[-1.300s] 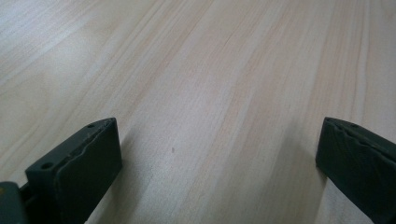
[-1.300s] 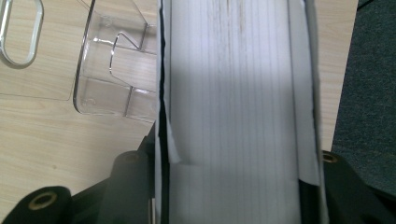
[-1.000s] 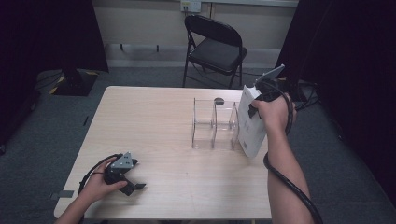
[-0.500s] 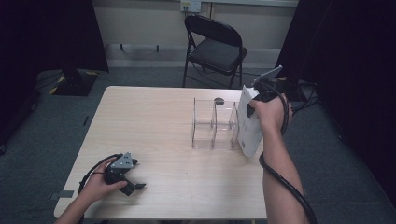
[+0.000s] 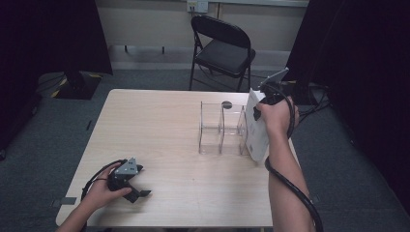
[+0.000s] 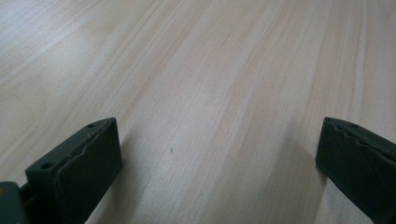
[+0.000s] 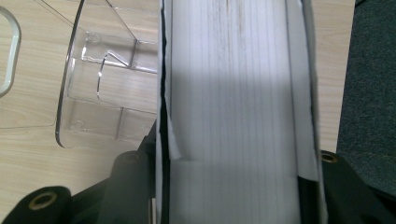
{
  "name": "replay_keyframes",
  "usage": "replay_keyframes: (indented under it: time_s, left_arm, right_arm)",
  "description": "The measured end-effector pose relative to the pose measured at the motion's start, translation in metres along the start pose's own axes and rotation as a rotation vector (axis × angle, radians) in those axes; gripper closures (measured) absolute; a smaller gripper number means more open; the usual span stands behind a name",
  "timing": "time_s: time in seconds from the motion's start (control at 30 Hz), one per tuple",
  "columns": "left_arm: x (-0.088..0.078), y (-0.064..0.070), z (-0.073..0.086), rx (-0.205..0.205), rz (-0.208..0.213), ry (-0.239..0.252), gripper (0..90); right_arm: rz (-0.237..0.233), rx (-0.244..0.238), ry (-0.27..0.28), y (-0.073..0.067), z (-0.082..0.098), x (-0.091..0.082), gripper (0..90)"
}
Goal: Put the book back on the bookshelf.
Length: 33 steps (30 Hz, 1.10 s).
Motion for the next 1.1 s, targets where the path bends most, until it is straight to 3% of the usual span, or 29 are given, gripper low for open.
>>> replay_keyframes:
  time_s: [0.57, 1.1]
  left_arm:
    - [0.0, 0.001, 0.0, 0.003, 0.01, 0.006, 0.0]
    - [0.0, 0.001, 0.0, 0.006, 0.013, 0.007, 0.0]
  right_arm:
    - [0.003, 0.012, 0.011, 0.004, -0.006, 0.003, 52.6]
    - [0.006, 0.022, 0.038, -0.001, -0.011, 0.01, 52.6]
Point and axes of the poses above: each handheld gripper's, and its own axes: x roughly forward along the jaws, z roughly out of its underside, y roughly to its right, the point moved 3 cm from there along x, roughly forward along the jaws, and after that the axes turned 11 degrees about x, right-handed, at the moved point
